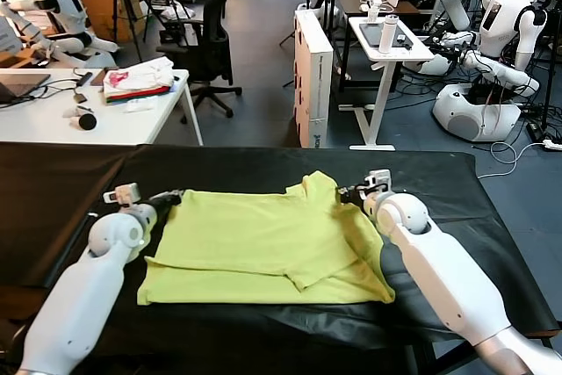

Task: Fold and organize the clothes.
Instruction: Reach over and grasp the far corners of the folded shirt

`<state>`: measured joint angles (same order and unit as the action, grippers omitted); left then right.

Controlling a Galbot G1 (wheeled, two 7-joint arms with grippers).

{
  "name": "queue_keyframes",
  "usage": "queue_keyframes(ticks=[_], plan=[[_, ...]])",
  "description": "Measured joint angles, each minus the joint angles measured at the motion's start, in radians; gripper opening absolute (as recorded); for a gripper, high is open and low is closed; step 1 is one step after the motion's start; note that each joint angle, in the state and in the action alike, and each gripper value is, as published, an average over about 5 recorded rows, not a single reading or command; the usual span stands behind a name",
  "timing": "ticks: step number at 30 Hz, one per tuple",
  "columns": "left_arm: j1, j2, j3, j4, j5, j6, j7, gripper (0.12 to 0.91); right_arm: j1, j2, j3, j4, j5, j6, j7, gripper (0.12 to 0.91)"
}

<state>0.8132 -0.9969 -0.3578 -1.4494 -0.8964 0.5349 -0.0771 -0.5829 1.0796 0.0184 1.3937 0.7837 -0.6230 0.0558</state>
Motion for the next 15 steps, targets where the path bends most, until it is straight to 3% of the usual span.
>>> queue_keyframes(ticks=[7,10,15], plan=[[0.016,-0.004,-0.009,-0.005,0.023,-0.008,0.007,0.172,0.0,0.001,-0.004,0.006,-0.001,0.0,0.0,0.138],[0.009,-0.016,-0.01,0.013,0.026,-0.01,0.003,0.299,-0.001,0.001,-0.005,0.009,-0.002,-0.001,0.0,0.138],[-0.004,-0.034,-0.007,0.039,0.03,-0.011,0.002,0.618,-0.001,0.001,-0.006,0.011,-0.002,-0.002,-0.001,0.138]])
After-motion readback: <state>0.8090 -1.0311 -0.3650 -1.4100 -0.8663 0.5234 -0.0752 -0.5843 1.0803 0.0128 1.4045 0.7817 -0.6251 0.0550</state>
